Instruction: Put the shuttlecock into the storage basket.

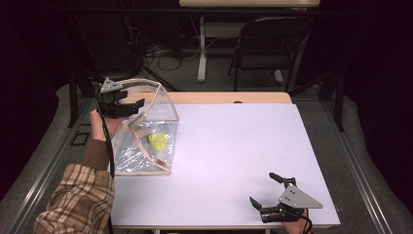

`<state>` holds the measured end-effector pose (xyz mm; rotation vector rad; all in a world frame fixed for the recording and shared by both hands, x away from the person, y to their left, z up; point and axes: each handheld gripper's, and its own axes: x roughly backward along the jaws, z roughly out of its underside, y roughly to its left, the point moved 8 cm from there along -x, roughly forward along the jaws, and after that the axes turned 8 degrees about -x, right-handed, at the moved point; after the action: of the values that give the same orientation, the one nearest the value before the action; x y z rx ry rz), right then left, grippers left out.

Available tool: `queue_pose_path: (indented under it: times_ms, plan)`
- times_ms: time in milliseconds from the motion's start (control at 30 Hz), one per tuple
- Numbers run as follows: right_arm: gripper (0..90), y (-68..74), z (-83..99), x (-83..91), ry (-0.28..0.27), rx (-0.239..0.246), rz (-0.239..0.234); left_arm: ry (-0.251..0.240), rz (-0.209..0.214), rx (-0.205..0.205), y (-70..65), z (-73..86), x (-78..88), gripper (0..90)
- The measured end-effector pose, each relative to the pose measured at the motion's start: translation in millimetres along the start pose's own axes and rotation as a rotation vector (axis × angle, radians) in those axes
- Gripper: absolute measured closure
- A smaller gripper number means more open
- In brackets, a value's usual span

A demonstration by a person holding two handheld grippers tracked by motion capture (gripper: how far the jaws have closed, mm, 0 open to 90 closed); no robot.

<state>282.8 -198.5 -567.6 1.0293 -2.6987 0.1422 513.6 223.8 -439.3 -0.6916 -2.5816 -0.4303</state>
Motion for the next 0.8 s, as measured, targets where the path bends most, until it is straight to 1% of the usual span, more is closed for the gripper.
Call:
queue_pose_path:
  times_ms: [67,100,200,433,533,800]
  plan:
    - [1.1,0.1,0.1,0.2,0.001,0.0,-0.001,-0.007,-0.002,-0.002,-1.5,-1.7,2.0,24.8]
    - [1.1,0.1,0.0,0.4,0.0,-0.001,0.0,-0.017,-0.002,-0.003,-3.7,-3.8,4.4,21.5]
    - [1.1,0.0,0.1,0.3,-0.002,-0.003,0.001,-0.025,0.004,-0.011,-7.1,-5.8,8.4,17.3]
    - [1.1,0.0,0.0,0.6,-0.004,-0.005,0.0,-0.044,0.011,-0.026,-15.4,-8.4,16.0,12.0]
    - [1.1,0.0,0.1,0.7,-0.003,-0.005,0.0,-0.054,0.013,-0.034,-21.8,-9.0,20.4,6.5]
    - [1.1,-0.3,0.2,0.6,-0.003,-0.005,-0.001,-0.059,0.021,-0.054,-32.4,-4.7,27.5,1.8]
